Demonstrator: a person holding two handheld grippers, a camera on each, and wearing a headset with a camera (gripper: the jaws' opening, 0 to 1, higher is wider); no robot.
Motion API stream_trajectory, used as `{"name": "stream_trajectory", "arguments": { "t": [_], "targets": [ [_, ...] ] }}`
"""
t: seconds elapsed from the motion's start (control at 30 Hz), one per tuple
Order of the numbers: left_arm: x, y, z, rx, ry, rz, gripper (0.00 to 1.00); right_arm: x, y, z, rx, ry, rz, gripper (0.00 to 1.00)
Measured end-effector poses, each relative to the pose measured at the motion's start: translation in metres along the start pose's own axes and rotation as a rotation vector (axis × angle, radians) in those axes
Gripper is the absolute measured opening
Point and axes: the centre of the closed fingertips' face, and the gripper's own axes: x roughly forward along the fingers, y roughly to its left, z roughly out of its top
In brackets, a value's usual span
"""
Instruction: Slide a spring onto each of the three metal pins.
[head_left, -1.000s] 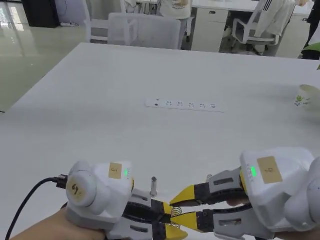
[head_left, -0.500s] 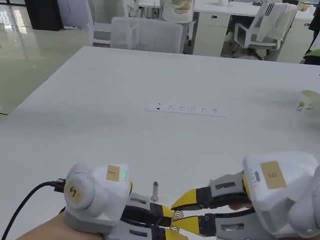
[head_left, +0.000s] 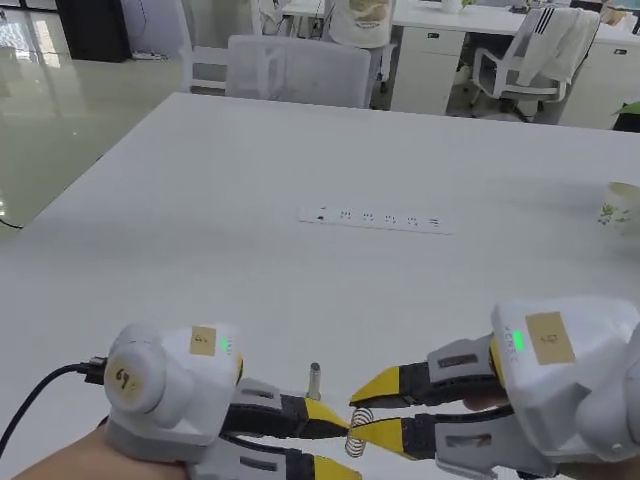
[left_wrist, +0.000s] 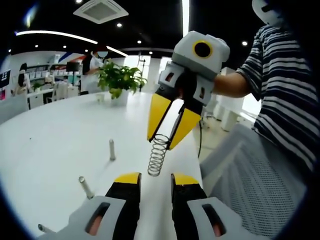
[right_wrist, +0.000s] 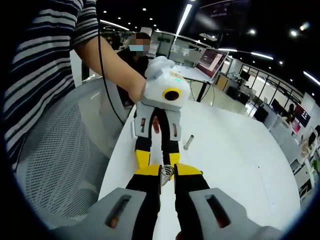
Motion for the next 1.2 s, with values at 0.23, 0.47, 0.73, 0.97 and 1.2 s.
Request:
{"name": "stream_trajectory", "arguments": {
  "t": [0.23,0.47,0.73,0.97,1.2],
  "targets": [
    [-0.016,0.007,-0.004,-0.025,-0.009,0.037,0.25,-0.002,-0.007,-0.005,0.009,0.009,-0.020,0.06],
    [-0.032,0.015,-0.010,-0.058,-0.017,0.083,0.35,-0.006,-0.017,-0.018,0.011,0.040,-0.057,0.06],
    [-0.050,0.018,-0.014,-0.086,-0.033,0.118,0.49,-0.014,-0.027,-0.029,0.035,0.060,-0.092,0.06],
    [-0.078,0.026,-0.024,-0.116,-0.037,0.182,0.65,-0.024,-0.042,-0.042,0.055,0.079,-0.139,0.06],
    [-0.095,0.031,-0.029,-0.142,-0.045,0.239,0.82,-0.031,-0.055,-0.056,0.081,0.107,-0.180,0.07]
  ]
}}
